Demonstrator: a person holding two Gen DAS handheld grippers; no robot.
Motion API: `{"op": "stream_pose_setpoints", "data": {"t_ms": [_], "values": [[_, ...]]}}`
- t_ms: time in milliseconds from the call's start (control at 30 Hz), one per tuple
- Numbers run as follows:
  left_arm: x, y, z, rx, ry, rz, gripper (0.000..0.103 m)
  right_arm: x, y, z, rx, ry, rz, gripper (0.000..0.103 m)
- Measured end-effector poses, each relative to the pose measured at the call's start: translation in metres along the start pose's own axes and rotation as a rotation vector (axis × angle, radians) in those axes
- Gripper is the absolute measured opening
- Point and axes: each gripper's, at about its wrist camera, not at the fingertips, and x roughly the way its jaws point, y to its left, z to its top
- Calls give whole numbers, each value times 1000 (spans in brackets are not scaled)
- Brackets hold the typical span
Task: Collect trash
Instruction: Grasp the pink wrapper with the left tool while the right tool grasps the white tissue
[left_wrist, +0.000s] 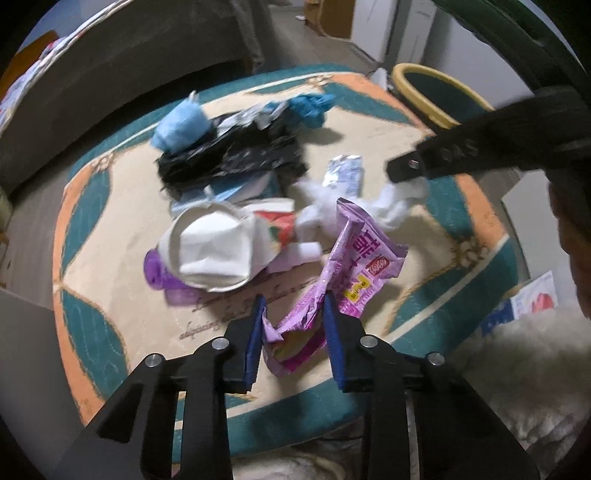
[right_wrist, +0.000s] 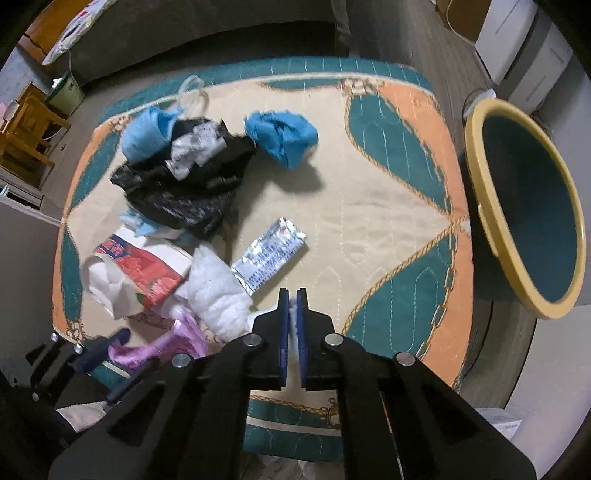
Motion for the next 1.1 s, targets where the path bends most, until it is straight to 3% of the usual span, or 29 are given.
{"op": "stream_pose_setpoints", "data": {"t_ms": [133, 400, 667, 800, 967, 1067, 1100], "values": [[-10, -9, 6, 33, -48, -5, 30, -19, -2, 9, -2, -53, 19, 4], [-43, -2, 28, -32, -167, -36, 30, -71, -3, 29, -16, -201, 37, 4], [-72, 8, 46, -58, -252, 6, 30, -115, -16, 43, -2, -320, 54, 4], [-86, 15, 54, -28, -264, 52, 30, -109, -24, 43, 7, -292, 81, 4], [-113, 40, 66, 17, -252, 113, 30, -75, -24, 35, -13, -193, 104, 4], [-115, 60, 67, 14, -221, 147, 30, -51, -8, 28, -98, -122, 104, 8], [-114, 63, 65, 19, -215, 162, 30, -43, -3, 24, -123, -100, 111, 17]]}}
